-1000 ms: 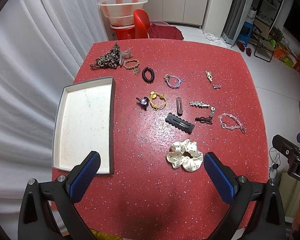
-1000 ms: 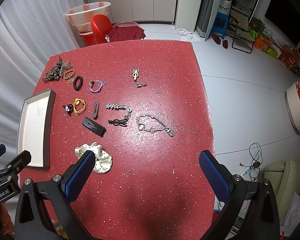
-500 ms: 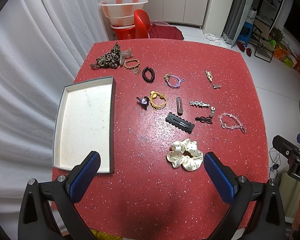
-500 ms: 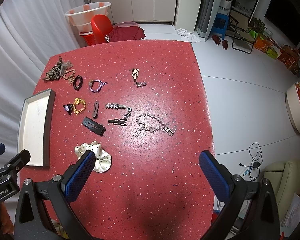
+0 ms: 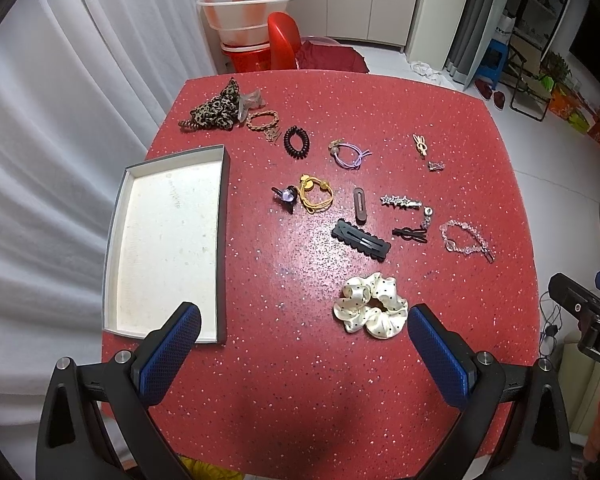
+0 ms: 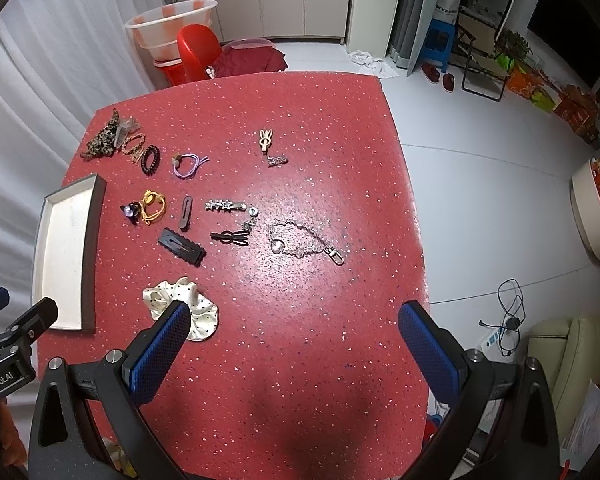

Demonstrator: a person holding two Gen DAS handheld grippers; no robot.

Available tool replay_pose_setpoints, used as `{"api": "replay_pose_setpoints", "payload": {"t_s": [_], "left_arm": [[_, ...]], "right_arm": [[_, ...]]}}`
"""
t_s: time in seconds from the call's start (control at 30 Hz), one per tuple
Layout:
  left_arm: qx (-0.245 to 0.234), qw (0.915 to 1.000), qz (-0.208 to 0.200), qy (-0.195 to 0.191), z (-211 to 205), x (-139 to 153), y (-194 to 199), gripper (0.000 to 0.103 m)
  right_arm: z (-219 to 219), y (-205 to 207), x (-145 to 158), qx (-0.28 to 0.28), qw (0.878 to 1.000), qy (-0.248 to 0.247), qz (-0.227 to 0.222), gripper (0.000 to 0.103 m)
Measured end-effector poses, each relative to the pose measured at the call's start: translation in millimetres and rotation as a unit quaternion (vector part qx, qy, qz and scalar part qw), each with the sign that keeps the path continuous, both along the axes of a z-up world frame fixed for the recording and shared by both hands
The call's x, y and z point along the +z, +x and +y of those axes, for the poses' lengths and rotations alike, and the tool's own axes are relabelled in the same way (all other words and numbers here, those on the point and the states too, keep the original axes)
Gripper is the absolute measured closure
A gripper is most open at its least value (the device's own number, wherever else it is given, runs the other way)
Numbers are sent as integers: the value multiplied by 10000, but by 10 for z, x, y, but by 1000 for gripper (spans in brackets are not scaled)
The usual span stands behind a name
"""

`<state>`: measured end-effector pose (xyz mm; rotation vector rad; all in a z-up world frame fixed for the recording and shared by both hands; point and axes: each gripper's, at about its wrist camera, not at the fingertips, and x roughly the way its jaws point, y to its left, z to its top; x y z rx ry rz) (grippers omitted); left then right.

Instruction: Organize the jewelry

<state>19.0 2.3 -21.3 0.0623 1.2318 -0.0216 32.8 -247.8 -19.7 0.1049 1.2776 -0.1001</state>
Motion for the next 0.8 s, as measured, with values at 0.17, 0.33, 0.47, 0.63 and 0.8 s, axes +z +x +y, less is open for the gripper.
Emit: {"api": "replay_pose_setpoints", "payload": {"t_s": [0.17,0.33,0.47,0.63,0.8], "left_arm": [[-11,10000,6,12,-14,-9,4,0],[0,10000,25,16,-12,-31,7,0],[11,10000,60,2,-3,-74,13,0],[22,9998,157,-112,5,-225,18,0],[-35,9993,265,-263,-21,-425,-9,0]], "right_arm": [[-9,0,-14,-1,10000,-1,12,0],[-12,2,-39,8,10000,1,33,0],[-13,3,-92,8,10000,10,84,0],[-41,7,-194,-19,9998,12,179,0],[-91,-2,-376,-60,9993,40,367,0]]}}
